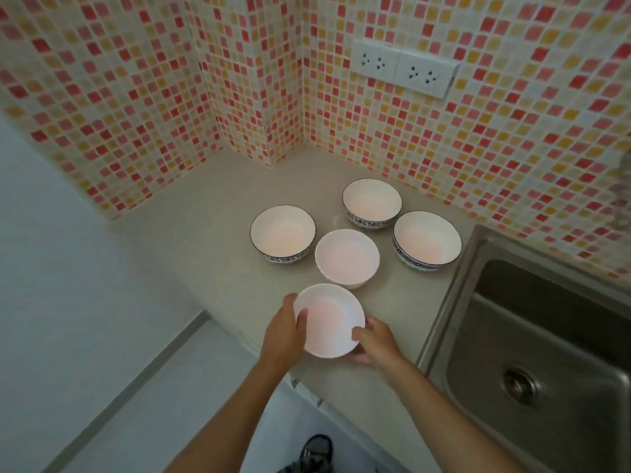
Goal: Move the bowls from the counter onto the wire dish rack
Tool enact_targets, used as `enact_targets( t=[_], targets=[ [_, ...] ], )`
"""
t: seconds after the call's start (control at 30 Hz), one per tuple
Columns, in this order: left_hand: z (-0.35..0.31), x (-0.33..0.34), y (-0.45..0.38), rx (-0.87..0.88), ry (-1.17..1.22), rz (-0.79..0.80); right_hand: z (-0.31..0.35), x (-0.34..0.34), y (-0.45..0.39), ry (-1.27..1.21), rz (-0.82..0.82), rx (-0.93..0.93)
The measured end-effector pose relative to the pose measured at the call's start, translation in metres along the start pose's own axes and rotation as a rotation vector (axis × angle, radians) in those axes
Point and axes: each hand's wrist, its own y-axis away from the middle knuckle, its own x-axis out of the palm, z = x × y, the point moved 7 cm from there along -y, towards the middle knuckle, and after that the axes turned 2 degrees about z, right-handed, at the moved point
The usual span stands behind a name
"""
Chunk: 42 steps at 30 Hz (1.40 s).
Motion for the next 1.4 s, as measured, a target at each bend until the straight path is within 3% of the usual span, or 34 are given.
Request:
enact_targets(
  t=[0.27,0.47,0.7,0.83,0.97,1.03,1.4],
  targets=[
    [-0.079,0.05,0.006,0.237,0.043,0.092,-0.013,-0.087,0.042,-0.296,-0.139,-0.007],
    [-0.16,0.119,0.024,0.416,0.09,0.267,-0.04,-0.161,0.085,-0.704,-0.115,0.01],
    [-0.221,0.2,0.076,0.499,0.144,0.428,-0.083,-0.253,0.135,-0.905,-0.262,-0.036],
    [-0.208,0.252,0.097,0.544,-0.032,0.447,-0.117,-0.299,0.155,-0.939,-0.363,-0.027],
    [-0.172,0.297,0.119,0.523,-0.26,0.578,-0.146,-0.333,0.166,-0.916,-0.396,-0.036],
    [-0.159,0.311,0.129,0.592,-0.404,0.599,-0.158,-0.346,0.168,-0.898,-0.415,-0.039],
    [-0.154,0.329,0.138,0.779,-0.721,0.56,-0.195,-0.397,0.159,-0.811,-0.506,-0.055]
  ],
)
